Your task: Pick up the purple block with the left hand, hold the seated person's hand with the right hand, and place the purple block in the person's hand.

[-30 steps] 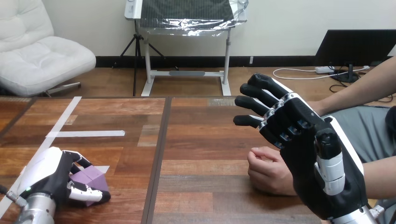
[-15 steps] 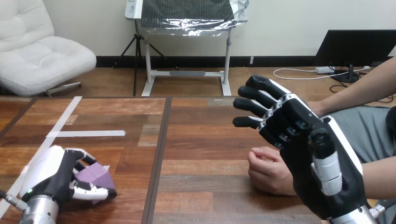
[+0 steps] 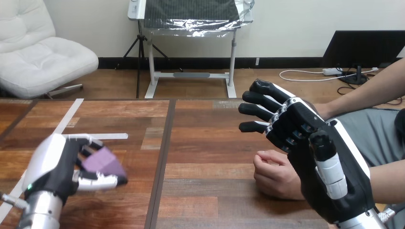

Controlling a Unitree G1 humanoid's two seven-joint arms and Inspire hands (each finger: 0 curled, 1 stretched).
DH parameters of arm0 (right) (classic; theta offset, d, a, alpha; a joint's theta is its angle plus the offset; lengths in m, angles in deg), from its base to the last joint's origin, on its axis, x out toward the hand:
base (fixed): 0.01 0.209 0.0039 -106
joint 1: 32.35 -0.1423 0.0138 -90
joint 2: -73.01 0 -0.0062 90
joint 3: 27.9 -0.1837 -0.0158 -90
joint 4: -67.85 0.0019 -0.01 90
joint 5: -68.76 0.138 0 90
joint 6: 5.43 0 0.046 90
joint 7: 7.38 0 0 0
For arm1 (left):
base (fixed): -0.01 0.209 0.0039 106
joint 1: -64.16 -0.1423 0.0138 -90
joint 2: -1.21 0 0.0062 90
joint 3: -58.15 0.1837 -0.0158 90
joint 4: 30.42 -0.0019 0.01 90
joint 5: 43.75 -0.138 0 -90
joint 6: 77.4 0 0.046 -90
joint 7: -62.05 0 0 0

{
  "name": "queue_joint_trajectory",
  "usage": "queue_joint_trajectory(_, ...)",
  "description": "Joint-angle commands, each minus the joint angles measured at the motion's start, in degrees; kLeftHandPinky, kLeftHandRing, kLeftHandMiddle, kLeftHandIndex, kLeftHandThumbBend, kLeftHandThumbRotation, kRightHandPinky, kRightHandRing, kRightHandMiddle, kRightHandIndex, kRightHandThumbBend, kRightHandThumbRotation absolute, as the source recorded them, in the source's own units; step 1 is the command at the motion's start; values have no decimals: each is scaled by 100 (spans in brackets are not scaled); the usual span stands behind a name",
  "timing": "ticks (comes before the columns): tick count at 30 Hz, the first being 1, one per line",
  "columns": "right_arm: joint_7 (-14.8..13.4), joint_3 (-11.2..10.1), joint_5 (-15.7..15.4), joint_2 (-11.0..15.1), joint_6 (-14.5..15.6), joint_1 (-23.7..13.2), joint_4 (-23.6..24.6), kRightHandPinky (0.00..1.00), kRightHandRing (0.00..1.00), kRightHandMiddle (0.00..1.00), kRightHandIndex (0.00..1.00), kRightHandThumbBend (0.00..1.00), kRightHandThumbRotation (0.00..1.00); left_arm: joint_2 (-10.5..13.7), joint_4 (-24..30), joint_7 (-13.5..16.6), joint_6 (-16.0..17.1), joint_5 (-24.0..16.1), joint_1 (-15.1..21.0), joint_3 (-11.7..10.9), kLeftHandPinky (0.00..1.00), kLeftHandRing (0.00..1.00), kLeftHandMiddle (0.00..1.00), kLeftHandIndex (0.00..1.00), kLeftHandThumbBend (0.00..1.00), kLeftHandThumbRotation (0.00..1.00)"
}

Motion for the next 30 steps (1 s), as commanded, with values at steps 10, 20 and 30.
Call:
queue_joint_trajectory(10,-14,-119,-47,-51,-200,-537,-184,73,83,84,85,83,82,-65,1134,8,148,187,106,-299,17,23,37,46,64,0)
queue_joint_trajectory(20,-76,-219,-331,28,-273,-688,-354,74,84,85,85,89,82,-103,1549,-25,190,256,56,-338,26,32,42,46,62,0)
queue_joint_trajectory(30,-256,-417,-971,200,-570,-984,-775,75,83,84,85,95,83,-242,1892,8,343,439,-20,-422,29,35,42,45,62,0)
